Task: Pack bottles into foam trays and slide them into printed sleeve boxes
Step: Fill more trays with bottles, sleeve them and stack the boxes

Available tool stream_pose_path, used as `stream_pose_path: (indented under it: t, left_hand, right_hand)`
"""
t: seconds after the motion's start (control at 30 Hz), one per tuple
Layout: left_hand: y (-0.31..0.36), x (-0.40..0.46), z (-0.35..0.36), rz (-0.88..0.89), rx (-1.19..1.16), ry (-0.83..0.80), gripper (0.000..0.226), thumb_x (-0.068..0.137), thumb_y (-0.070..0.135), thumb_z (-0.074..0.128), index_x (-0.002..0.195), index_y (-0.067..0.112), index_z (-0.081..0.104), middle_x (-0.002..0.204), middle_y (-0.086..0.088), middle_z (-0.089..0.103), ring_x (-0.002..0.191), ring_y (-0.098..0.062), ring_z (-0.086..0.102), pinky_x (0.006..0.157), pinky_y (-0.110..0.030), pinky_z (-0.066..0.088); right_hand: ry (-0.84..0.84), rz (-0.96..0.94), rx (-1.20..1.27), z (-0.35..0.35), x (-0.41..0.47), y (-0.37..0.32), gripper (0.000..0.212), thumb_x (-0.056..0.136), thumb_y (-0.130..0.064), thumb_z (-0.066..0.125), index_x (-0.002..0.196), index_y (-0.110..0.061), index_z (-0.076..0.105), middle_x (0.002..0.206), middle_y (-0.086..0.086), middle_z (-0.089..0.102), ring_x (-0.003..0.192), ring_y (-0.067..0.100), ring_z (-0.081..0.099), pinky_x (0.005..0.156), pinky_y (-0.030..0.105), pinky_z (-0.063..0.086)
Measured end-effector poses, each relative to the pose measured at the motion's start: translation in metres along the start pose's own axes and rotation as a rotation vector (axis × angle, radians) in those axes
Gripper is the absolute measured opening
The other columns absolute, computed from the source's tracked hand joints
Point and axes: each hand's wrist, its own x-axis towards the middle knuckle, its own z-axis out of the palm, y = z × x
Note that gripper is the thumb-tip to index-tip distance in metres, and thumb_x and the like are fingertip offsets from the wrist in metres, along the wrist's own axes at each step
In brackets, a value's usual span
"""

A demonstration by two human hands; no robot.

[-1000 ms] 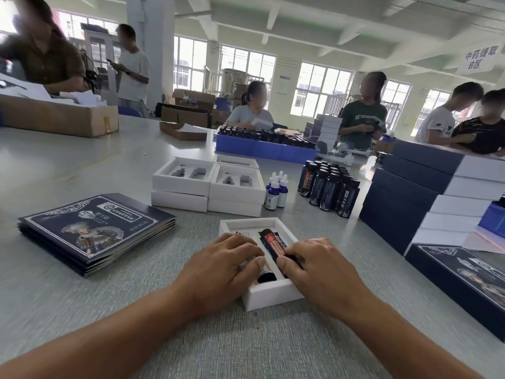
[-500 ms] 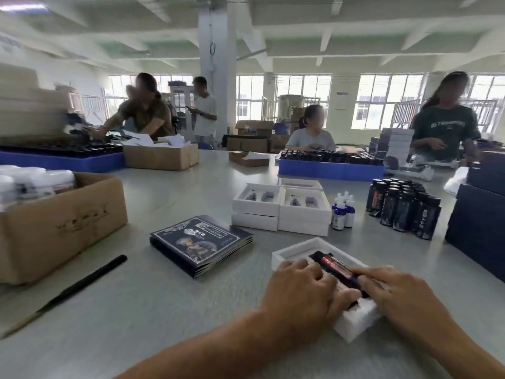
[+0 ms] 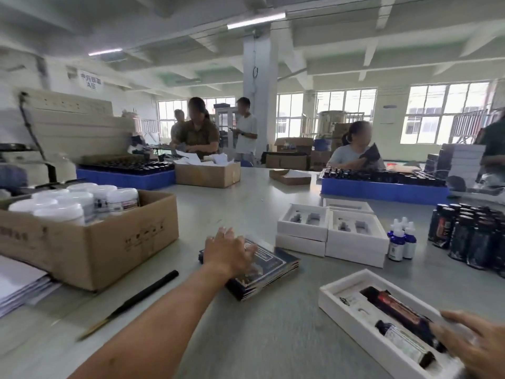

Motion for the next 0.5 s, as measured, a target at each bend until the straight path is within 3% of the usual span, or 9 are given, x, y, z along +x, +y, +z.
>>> stream_pose_path:
  t: [0.1, 0.2, 0.23, 0.3, 0.4, 0.47, 0.5]
  left_hand:
    - [0.0, -0.01, 0.007, 0.117, -0.002, -0.12, 0.065, 0.093, 0.067, 0.021, 0.122, 0.027, 0.062, 0.146, 0.001, 0.047, 0.145, -0.024, 0.022, 0.112, -0.049, 0.022]
    - [0.037, -0.036, 0.005, 0.253, -0.058, -0.132, 0.071, 0.092, 0.071, 0.015, 0.12, 0.029, 0.064, 0.143, 0.001, 0.051, 0.143, -0.024, 0.026, 0.113, -0.052, 0.017]
    - [0.052, -0.047, 0.003, 0.302, -0.07, -0.14, 0.071, 0.092, 0.071, 0.013, 0.119, 0.029, 0.064, 0.138, 0.001, 0.055, 0.139, -0.024, 0.034, 0.112, -0.053, 0.02]
    - [0.081, -0.069, -0.001, 0.397, -0.114, -0.172, 0.069, 0.092, 0.071, 0.014, 0.115, 0.03, 0.064, 0.122, 0.0, 0.063, 0.12, -0.025, 0.05, 0.103, -0.05, 0.033]
    - [0.114, -0.093, -0.005, 0.502, -0.209, -0.165, 0.057, 0.094, 0.066, 0.025, 0.117, 0.03, 0.062, 0.112, 0.0, 0.067, 0.102, -0.023, 0.058, 0.089, -0.043, 0.046]
    - [0.124, -0.099, -0.006, 0.52, -0.262, -0.13, 0.049, 0.094, 0.061, 0.033, 0.122, 0.03, 0.06, 0.12, 0.001, 0.065, 0.109, -0.022, 0.056, 0.092, -0.043, 0.047]
    - [0.125, -0.1, -0.005, 0.501, -0.277, -0.098, 0.048, 0.095, 0.059, 0.035, 0.127, 0.03, 0.057, 0.128, 0.001, 0.061, 0.117, -0.022, 0.052, 0.097, -0.043, 0.044]
  right_hand:
    - [0.014, 0.004, -0.027, -0.002, 0.012, 0.008, 0.052, 0.042, -0.108, 0.029, 0.081, -0.081, 0.052, 0.078, -0.02, 0.069, 0.066, 0.013, 0.067, 0.069, 0.031, 0.058]
    - [-0.023, 0.033, -0.1, -0.023, 0.011, 0.012, 0.052, 0.038, -0.108, 0.033, 0.083, -0.086, 0.045, 0.077, -0.028, 0.066, 0.07, 0.007, 0.067, 0.064, 0.03, 0.057]
    - [-0.03, 0.041, -0.102, -0.031, 0.012, 0.02, 0.057, 0.037, -0.105, 0.041, 0.086, -0.08, 0.053, 0.08, -0.024, 0.068, 0.075, 0.009, 0.068, 0.063, 0.027, 0.056]
    - [-0.023, 0.084, -0.08, -0.047, 0.016, 0.041, 0.077, 0.038, -0.092, 0.061, 0.103, -0.052, 0.066, 0.09, -0.01, 0.07, 0.085, 0.019, 0.069, 0.076, 0.024, 0.05]
    - [0.046, 0.157, -0.017, -0.061, 0.02, 0.069, 0.106, 0.039, -0.062, 0.078, 0.126, -0.004, 0.06, 0.091, 0.013, 0.062, 0.084, 0.036, 0.063, 0.077, 0.036, 0.042]
    - [0.018, 0.2, -0.007, -0.071, 0.015, 0.066, 0.109, 0.034, -0.067, 0.077, 0.111, 0.01, 0.066, 0.087, 0.02, 0.065, 0.074, 0.034, 0.061, 0.076, 0.039, 0.046]
    - [-0.028, 0.213, 0.021, -0.078, 0.008, 0.053, 0.104, 0.035, -0.077, 0.072, 0.092, 0.01, 0.071, 0.079, 0.022, 0.068, 0.064, 0.034, 0.061, 0.07, 0.042, 0.049]
